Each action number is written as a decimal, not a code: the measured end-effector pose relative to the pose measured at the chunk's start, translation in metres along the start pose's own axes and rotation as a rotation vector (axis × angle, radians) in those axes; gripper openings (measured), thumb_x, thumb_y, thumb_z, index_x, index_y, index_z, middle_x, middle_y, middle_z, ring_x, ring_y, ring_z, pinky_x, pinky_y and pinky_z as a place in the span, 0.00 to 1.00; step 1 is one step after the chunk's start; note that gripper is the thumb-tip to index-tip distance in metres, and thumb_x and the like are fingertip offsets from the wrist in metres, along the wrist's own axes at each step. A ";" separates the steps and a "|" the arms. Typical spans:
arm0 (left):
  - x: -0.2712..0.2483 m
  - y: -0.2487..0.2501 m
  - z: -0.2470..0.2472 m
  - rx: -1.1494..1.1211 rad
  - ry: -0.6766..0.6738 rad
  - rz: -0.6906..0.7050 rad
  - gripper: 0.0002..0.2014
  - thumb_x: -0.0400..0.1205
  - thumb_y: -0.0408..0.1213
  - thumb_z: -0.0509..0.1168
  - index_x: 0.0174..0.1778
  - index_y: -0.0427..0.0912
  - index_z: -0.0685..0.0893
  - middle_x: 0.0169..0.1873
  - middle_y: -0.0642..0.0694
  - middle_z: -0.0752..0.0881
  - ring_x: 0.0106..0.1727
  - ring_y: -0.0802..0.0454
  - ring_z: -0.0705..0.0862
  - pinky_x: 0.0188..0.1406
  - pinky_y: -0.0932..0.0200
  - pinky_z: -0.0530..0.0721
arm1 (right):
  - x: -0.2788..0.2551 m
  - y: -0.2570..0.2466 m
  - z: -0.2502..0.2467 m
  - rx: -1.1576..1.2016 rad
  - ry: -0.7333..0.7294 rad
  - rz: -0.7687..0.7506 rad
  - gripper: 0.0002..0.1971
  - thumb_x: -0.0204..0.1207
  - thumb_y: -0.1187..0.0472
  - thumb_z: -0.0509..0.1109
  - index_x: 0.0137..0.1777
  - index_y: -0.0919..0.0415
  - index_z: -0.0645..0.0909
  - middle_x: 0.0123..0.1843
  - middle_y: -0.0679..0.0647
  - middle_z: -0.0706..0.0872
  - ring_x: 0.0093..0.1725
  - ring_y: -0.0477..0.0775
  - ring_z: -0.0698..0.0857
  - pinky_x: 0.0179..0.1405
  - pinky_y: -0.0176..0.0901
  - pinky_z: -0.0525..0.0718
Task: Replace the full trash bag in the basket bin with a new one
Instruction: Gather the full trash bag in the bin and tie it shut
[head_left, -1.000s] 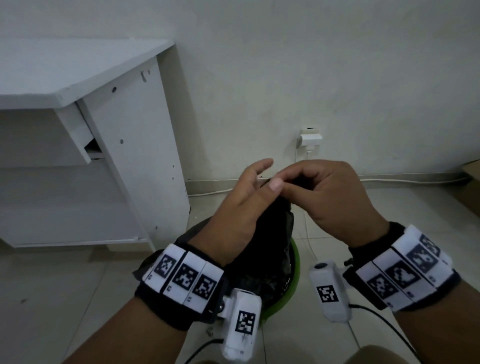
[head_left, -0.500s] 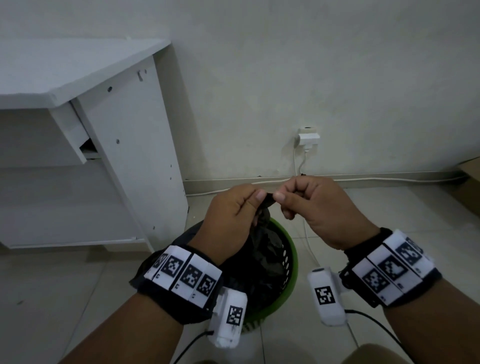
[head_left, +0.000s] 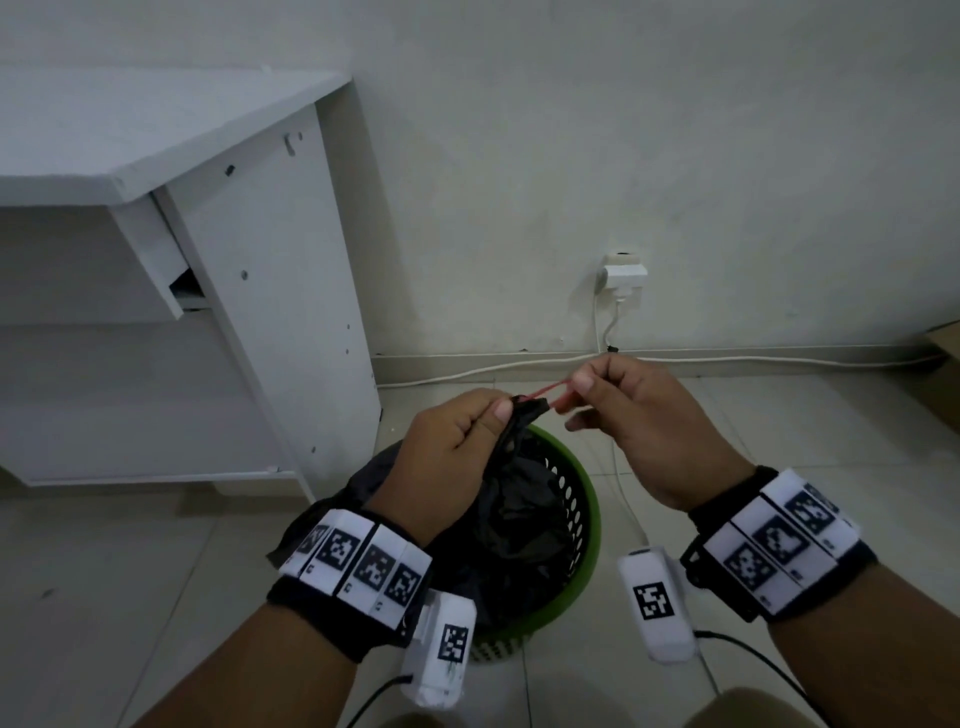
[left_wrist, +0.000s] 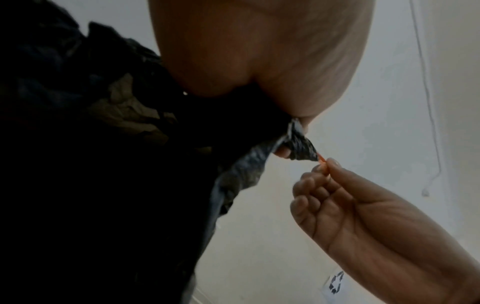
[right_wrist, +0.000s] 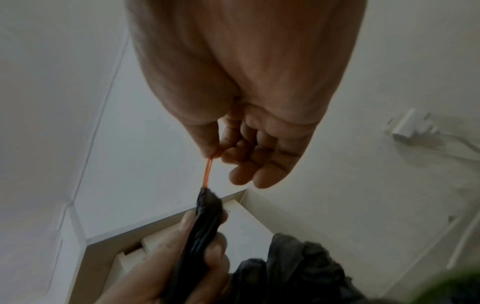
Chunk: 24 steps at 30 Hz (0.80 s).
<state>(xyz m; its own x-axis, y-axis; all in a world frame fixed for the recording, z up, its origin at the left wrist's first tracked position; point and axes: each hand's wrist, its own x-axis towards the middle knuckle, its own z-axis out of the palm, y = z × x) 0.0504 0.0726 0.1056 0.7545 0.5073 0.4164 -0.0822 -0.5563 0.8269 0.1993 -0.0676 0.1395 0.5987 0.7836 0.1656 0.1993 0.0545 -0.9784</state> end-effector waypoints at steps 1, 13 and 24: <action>0.001 0.003 0.000 -0.033 -0.038 -0.017 0.14 0.89 0.45 0.60 0.65 0.52 0.88 0.48 0.53 0.92 0.51 0.60 0.89 0.53 0.62 0.85 | 0.001 0.001 0.005 0.158 0.012 0.021 0.10 0.86 0.64 0.61 0.47 0.66 0.82 0.46 0.66 0.88 0.49 0.58 0.87 0.54 0.52 0.85; 0.007 -0.033 -0.007 0.601 -0.352 0.228 0.20 0.88 0.54 0.53 0.35 0.52 0.80 0.31 0.57 0.80 0.35 0.54 0.79 0.47 0.60 0.65 | 0.002 0.012 0.018 0.219 -0.004 -0.003 0.12 0.88 0.58 0.55 0.43 0.59 0.70 0.31 0.48 0.70 0.29 0.49 0.71 0.42 0.53 0.83; -0.024 -0.098 -0.006 0.928 -0.208 0.555 0.16 0.86 0.50 0.60 0.38 0.51 0.87 0.38 0.56 0.88 0.44 0.51 0.86 0.59 0.49 0.70 | -0.023 0.057 -0.003 -0.820 -0.392 -0.197 0.07 0.86 0.54 0.59 0.46 0.52 0.69 0.31 0.49 0.76 0.29 0.46 0.71 0.28 0.34 0.67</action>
<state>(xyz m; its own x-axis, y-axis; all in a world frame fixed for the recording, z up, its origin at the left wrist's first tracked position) 0.0366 0.1186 0.0166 0.8661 -0.0381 0.4983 0.0122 -0.9952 -0.0973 0.1994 -0.0849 0.0800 0.2206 0.9680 0.1197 0.8450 -0.1284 -0.5191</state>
